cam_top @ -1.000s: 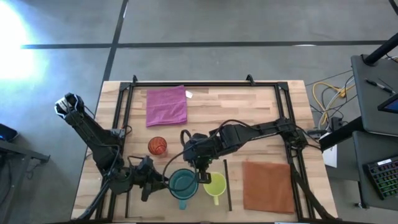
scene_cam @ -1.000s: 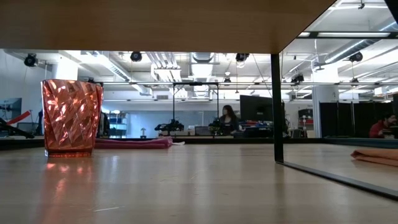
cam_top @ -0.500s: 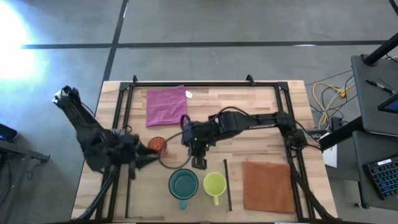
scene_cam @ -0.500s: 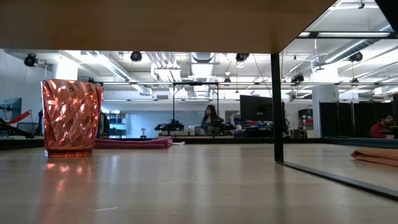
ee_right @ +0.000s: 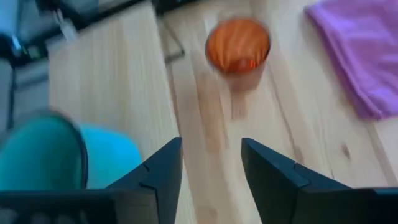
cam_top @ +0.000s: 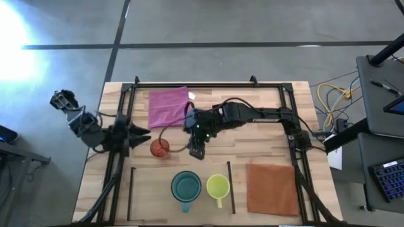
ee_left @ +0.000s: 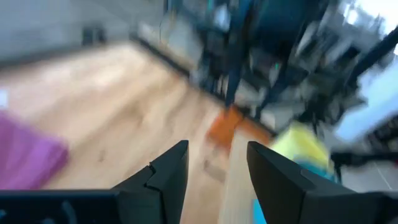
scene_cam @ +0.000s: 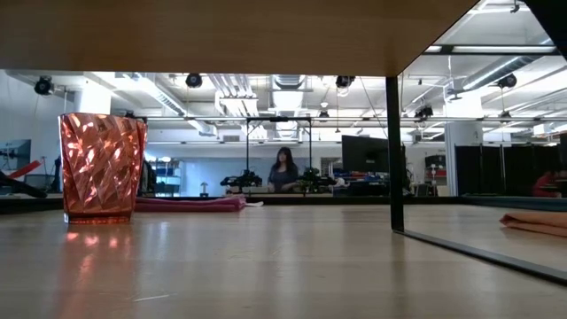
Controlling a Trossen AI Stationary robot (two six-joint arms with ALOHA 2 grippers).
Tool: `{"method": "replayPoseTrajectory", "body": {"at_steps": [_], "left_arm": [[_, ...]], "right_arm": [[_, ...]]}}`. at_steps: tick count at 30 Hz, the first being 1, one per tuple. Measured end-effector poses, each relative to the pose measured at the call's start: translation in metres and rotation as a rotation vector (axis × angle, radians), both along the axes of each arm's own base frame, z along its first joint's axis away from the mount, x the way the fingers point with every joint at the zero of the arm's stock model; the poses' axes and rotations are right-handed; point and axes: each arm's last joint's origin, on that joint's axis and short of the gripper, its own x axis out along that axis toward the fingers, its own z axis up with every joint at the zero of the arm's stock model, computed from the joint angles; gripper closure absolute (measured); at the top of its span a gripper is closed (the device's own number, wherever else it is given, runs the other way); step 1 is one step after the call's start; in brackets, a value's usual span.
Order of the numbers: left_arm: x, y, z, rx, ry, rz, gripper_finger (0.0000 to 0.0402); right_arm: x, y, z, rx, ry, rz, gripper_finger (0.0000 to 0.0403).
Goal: Stack small to large cups/mugs on shelf
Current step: Put the brown cup on the shelf
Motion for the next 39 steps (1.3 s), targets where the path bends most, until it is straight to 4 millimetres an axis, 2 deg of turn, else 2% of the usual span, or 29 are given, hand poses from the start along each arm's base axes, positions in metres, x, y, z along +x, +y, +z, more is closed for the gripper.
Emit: {"method": "replayPoseTrajectory", "body": {"at_steps": [3,7,9,11,14,18,23,31,33,36,39], "left_arm": [[-0.014,0.016,-0.010,-0.043,0.099,-0.013,0.0251],[-0.035,0.034,-0.015,-0.065,0.121,0.012,0.0251],[-0.041,0.039,-0.012,0.000,0.103,-0.014,0.0251],[-0.043,0.041,-0.006,0.159,0.070,-0.049,0.0251],[-0.039,0.038,0.006,0.442,-0.010,-0.111,0.0251],[-0.038,0.039,0.037,0.605,-0.233,-0.043,0.0251],[-0.044,0.042,0.055,0.593,-0.380,0.018,0.0251],[-0.062,0.055,0.060,0.542,-0.484,0.069,0.0251],[-0.063,0.056,0.054,0.543,-0.421,0.070,0.0251],[-0.059,0.056,0.030,0.509,-0.177,0.067,0.0251],[-0.060,0.056,0.014,0.385,0.002,0.047,0.0251]], "right_arm": [[0.010,-0.014,0.003,0.054,-0.077,-0.041,0.0235],[0.023,-0.040,0.003,0.150,-0.150,-0.113,0.0225],[0.025,-0.052,0.002,0.190,-0.156,-0.156,0.0225],[0.024,-0.059,0.003,0.196,-0.157,-0.179,0.0225],[0.024,-0.061,0.003,0.203,-0.154,-0.193,0.0225],[0.024,-0.060,0.003,0.233,-0.143,-0.223,0.0225],[0.024,-0.061,0.003,0.262,-0.133,-0.265,0.0225],[0.025,-0.061,0.003,0.277,-0.139,-0.278,0.0225],[0.025,-0.061,0.004,0.278,-0.152,-0.277,0.0225],[0.026,-0.062,0.005,0.263,-0.169,-0.292,0.0225],[0.026,-0.062,0.006,0.247,-0.175,-0.311,0.0225]]}}
